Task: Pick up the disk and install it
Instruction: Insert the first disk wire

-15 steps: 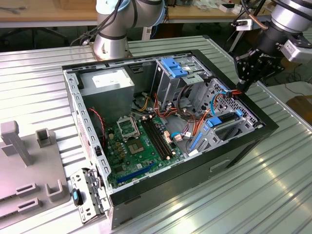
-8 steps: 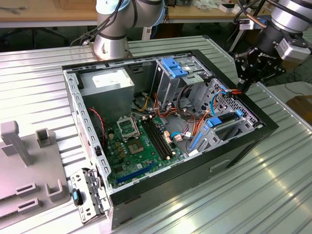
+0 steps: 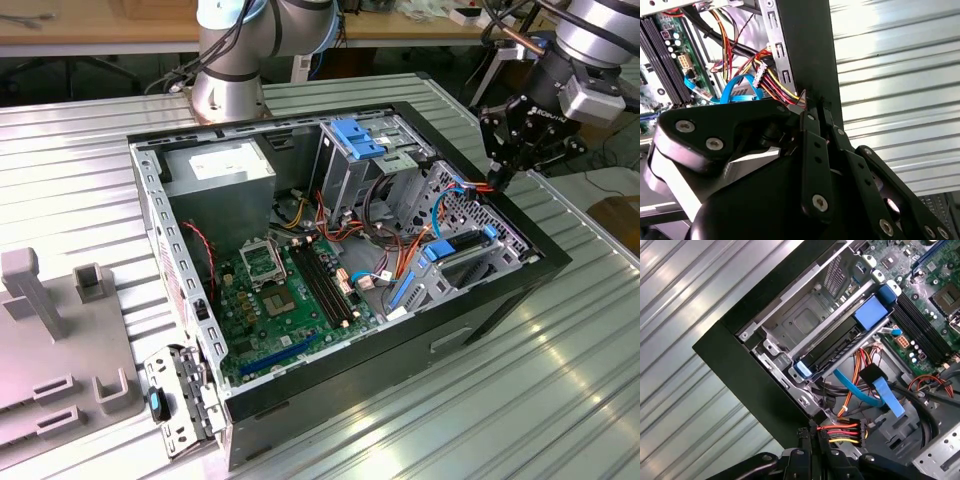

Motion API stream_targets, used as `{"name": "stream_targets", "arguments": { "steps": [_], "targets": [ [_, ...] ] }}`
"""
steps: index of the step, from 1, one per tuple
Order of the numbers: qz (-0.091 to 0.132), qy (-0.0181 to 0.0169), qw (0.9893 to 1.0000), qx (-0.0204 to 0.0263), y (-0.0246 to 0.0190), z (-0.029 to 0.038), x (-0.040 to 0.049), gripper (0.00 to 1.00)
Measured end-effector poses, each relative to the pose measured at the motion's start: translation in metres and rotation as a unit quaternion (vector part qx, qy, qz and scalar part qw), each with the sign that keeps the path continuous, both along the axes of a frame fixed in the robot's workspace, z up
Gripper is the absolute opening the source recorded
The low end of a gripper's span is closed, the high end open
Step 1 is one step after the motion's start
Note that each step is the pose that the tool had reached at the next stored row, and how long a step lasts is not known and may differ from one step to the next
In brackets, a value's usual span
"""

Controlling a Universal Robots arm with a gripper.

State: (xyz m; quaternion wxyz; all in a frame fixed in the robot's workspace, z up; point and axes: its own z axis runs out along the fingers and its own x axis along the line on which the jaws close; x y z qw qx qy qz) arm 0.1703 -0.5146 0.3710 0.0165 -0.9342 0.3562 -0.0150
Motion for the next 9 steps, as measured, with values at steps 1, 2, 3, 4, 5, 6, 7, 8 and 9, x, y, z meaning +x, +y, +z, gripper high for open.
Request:
{"name": "stream_targets", "arguments": {
  "steps": [1, 2, 3, 4, 5, 6, 7, 8, 9],
  "targets": [
    [0.0, 0.0, 1.0, 0.0004, -0.0005, -0.0001, -0.0024, 0.17],
    [0.0, 0.0, 1.0, 0.0006, -0.0006, -0.0001, -0.0059, 0.17],
    [0.0, 0.0, 1.0, 0.0008, -0.0006, -0.0001, -0.009, 0.17],
    [0.0, 0.0, 1.0, 0.001, -0.0006, -0.0001, -0.0139, 0.17],
    [0.0, 0.0, 1.0, 0.001, -0.0006, -0.0001, -0.0162, 0.17],
    [0.0, 0.0, 1.0, 0.0011, -0.0006, -0.0001, -0.0186, 0.17],
    [-0.001, 0.0, 1.0, 0.0011, -0.0006, -0.0001, -0.0209, 0.17],
    [-0.007, 0.0, 1.0, 0.0011, -0.0007, -0.0001, -0.0218, 0.17],
    [-0.025, 0.0, 0.9997, 0.001, -0.0006, -0.0001, -0.0218, 0.17]
  ]
}}
